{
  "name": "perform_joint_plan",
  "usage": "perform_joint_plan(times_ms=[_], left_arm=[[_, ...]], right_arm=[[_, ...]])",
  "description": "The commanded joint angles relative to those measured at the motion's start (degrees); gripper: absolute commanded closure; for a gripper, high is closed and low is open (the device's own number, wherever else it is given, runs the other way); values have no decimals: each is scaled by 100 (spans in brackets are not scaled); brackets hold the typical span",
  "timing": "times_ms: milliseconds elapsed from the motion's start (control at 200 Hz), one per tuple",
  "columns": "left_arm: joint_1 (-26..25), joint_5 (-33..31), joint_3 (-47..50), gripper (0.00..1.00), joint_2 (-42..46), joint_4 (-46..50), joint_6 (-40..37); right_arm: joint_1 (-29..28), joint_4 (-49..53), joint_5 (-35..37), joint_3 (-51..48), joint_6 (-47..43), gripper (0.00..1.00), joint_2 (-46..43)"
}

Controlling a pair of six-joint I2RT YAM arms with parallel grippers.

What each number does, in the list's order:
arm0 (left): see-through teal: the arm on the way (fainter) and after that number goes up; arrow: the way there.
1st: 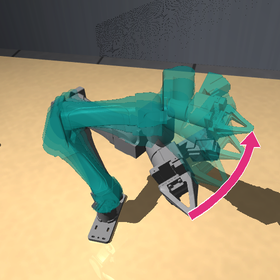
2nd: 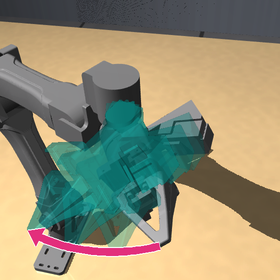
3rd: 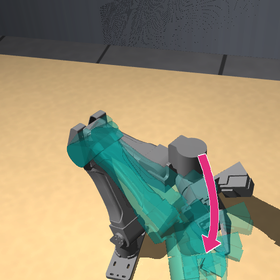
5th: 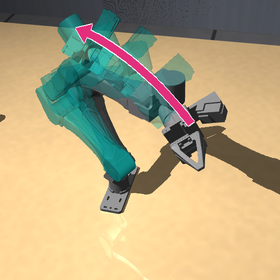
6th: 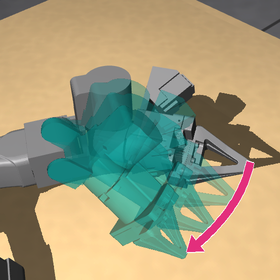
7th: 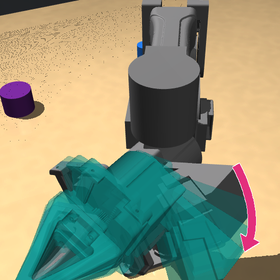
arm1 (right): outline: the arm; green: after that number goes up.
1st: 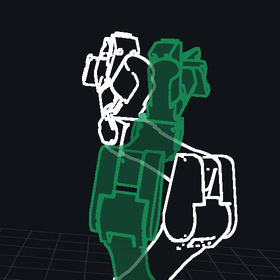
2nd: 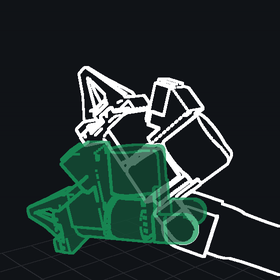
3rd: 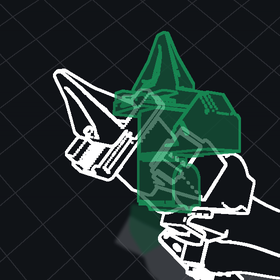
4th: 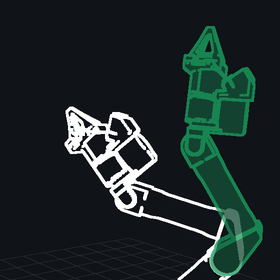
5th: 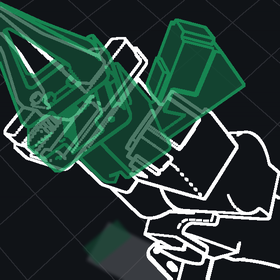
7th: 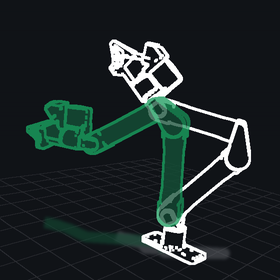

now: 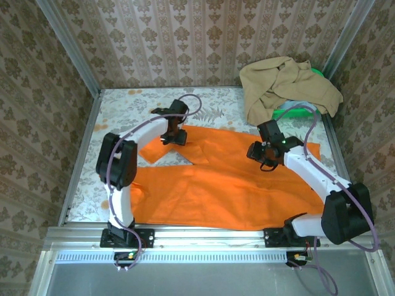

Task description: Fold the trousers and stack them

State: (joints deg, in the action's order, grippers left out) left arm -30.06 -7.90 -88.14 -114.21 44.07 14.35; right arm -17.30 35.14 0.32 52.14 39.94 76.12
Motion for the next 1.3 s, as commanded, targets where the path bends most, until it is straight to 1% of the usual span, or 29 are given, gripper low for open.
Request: perform_joint_plan(times_ms=[0, 115, 265, 370, 450, 525, 620, 690, 710, 755, 845, 895, 1060, 1295], left_arm=[[-70, -609, -766, 45, -109, 459, -411], [-78, -815, -1425, 45, -598, 718, -602], [-79, -772, -1943, 46, -1181, 931, -776], [-87, -821, -1965, 46, -1394, 1015, -818], [-94, -656, -1828, 47, -1443, 944, -820], [-122, -816, -1680, 46, -1487, 828, -844], [-73, -899, -1641, 47, -1607, 799, -822], [3, -947, -1579, 53, -1593, 725, -768], [23, -943, -1555, 56, -1576, 701, -765], [65, -949, -1515, 66, -1520, 683, -747], [138, -971, -1433, 79, -1384, 648, -749], [163, -931, -1385, 82, -1272, 634, -740], [192, -928, -1402, 100, -877, 759, -712], [260, -828, -1505, 100, -350, 983, -723]], right_arm=[[-28, -405, -230, -257, -142, 49, 52], [-35, -613, -355, -379, -180, 49, 17], [-34, -640, -322, -381, -250, 49, -18], [-32, -673, -313, -419, -259, 49, -44], [-32, -722, -314, -468, -236, 48, -44], [-30, -758, -322, -490, -231, 48, -10], [-31, -778, -367, -494, -233, 48, 8], [-28, -774, -388, -501, -240, 48, -21], [-31, -766, -388, -503, -241, 48, -36], [-34, -770, -373, -520, -241, 49, -61], [-31, -777, -386, -562, -230, 49, -116], [-29, -793, -396, -590, -232, 49, -132], [-31, -878, -436, -661, -220, 49, -126], [-53, -969, -489, -745, -214, 50, -162]])
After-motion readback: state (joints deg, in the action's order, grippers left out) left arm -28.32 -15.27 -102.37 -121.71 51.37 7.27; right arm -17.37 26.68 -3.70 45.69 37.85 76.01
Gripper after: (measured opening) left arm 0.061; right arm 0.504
